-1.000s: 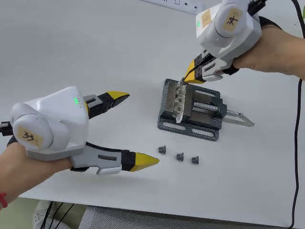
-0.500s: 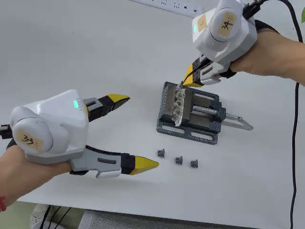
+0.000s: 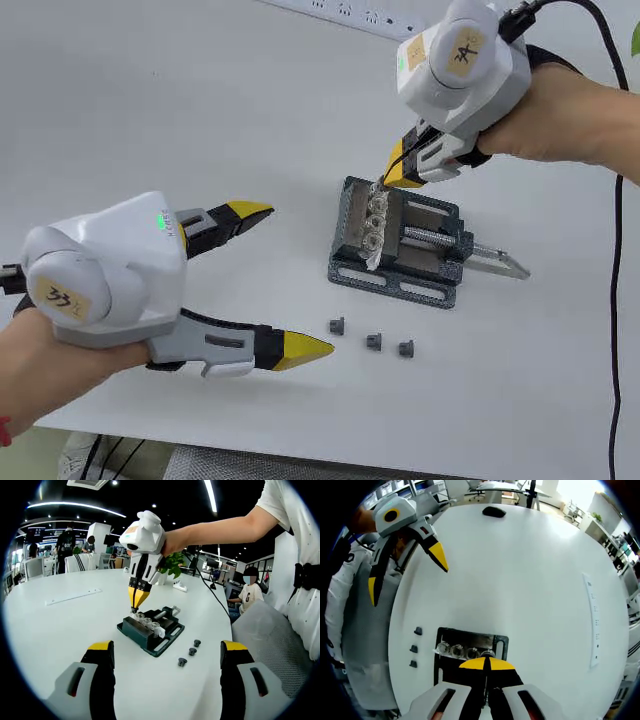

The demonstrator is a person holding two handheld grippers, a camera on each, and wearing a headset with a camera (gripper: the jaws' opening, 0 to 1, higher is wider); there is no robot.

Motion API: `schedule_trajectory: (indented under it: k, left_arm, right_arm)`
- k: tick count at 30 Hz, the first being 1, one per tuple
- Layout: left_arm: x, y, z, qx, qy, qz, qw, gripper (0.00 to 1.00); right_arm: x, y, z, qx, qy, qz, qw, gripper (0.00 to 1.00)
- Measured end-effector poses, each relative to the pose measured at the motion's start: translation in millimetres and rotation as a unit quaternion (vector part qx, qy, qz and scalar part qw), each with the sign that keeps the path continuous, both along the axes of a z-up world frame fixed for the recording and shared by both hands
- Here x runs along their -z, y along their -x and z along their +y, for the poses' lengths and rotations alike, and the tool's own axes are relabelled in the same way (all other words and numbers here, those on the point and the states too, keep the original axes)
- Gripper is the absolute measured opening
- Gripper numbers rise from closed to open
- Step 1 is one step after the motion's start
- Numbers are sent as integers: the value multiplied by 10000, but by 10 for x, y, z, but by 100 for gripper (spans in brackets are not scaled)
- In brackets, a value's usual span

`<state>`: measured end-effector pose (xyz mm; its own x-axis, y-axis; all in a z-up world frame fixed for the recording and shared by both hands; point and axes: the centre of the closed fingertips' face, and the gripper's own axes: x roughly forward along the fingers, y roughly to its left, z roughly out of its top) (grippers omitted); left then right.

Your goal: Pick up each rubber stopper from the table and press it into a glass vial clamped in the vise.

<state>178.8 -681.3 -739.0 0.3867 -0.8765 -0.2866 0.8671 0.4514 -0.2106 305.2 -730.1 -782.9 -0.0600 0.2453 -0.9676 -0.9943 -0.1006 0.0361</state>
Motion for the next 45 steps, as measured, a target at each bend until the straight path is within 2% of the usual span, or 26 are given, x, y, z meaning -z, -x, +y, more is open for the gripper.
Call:
schedule_trajectory:
  k: [27,34,45]
  left_arm:
    - [24,-37,15,-1,16,1,10000,86]
    - [5,-64,-2,-4,38,-17,10000,85]
    - [-17,-51,-21,5,38,-44,10000,85]
  right_arm:
    - [16,-35,4,30,220,33,9997,0]
    - [35,-54,-5,-39,276,3,9996,0]
    - [44,-50,3,57,278,46,9996,0]
